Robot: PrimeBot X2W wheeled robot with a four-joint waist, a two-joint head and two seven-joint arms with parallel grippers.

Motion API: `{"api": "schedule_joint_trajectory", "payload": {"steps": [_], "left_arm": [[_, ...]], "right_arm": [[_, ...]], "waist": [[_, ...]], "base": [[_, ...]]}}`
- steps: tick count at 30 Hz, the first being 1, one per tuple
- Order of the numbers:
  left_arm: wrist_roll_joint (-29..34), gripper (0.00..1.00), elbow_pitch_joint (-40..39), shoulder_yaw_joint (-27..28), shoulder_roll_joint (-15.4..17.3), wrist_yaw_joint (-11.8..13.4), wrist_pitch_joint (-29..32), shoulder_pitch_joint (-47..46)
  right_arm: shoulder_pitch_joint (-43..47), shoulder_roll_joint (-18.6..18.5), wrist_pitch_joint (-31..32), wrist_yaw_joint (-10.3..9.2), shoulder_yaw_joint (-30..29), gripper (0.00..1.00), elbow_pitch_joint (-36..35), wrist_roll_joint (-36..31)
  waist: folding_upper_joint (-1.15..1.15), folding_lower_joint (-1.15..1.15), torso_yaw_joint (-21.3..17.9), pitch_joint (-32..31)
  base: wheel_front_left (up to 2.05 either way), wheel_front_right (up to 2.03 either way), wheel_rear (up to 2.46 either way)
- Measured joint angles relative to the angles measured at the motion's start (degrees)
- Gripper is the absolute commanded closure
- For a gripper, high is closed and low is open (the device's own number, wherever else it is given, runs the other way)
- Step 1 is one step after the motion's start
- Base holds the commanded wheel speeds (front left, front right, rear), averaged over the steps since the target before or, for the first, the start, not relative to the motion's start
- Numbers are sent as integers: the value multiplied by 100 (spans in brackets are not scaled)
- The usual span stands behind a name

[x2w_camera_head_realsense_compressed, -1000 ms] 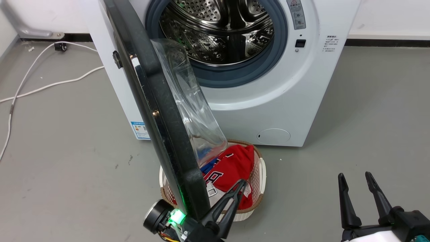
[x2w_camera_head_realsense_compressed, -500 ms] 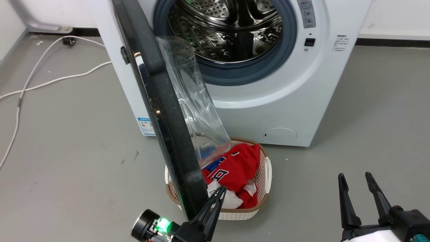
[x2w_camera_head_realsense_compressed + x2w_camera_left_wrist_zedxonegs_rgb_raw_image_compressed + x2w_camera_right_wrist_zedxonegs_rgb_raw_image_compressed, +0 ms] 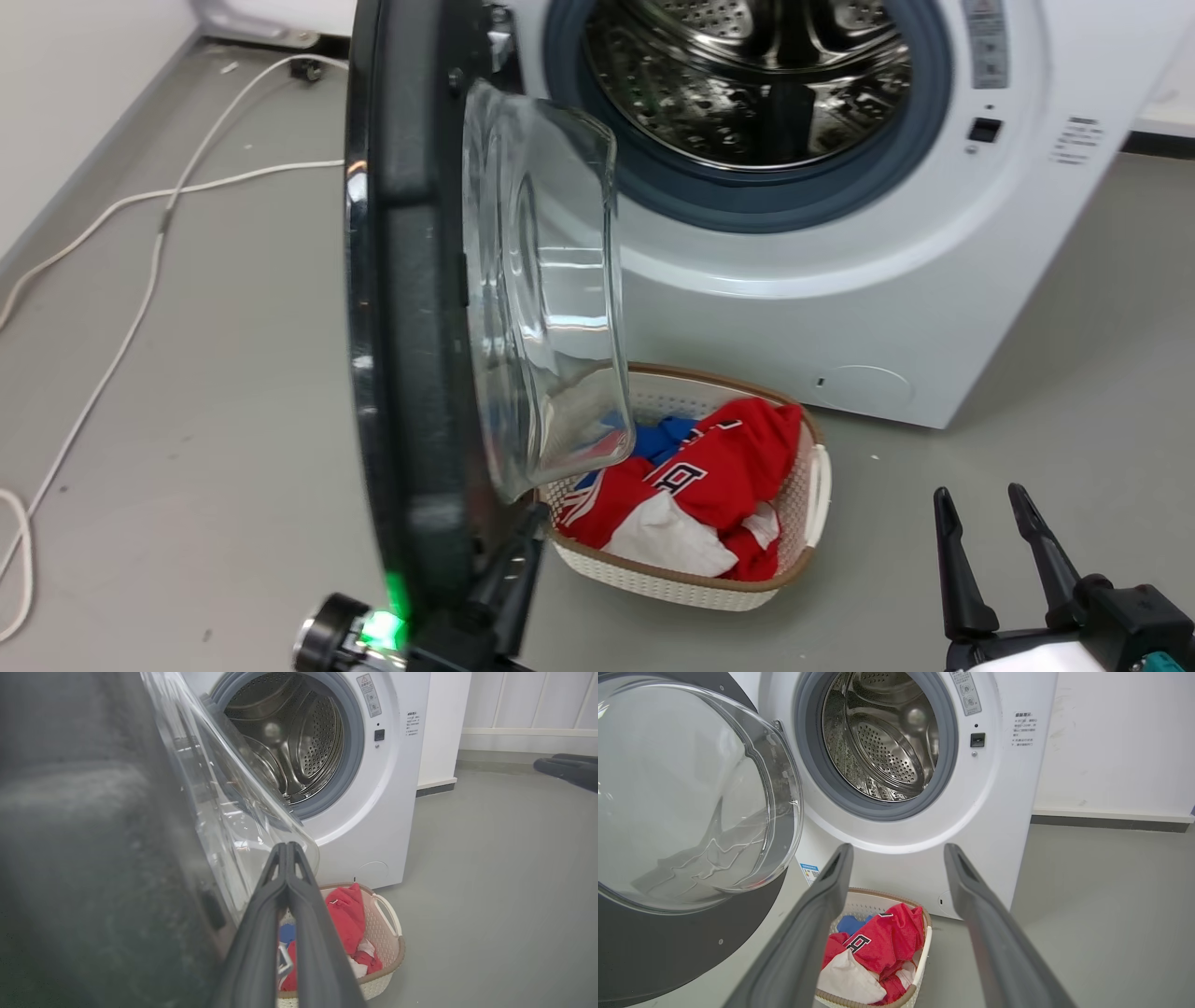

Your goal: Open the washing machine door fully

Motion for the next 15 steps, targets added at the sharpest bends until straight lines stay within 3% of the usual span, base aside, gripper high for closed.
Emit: {"api": "schedule_joint_trajectory", "payload": {"steps": [15], "left_arm": [[-333,100,164,1425,385,358,5,41]], "right_arm": [[-24,1,0,0,23,0,14,-73]], "waist": [[0,1,528,96]], "base": [[0,0,0]]}}
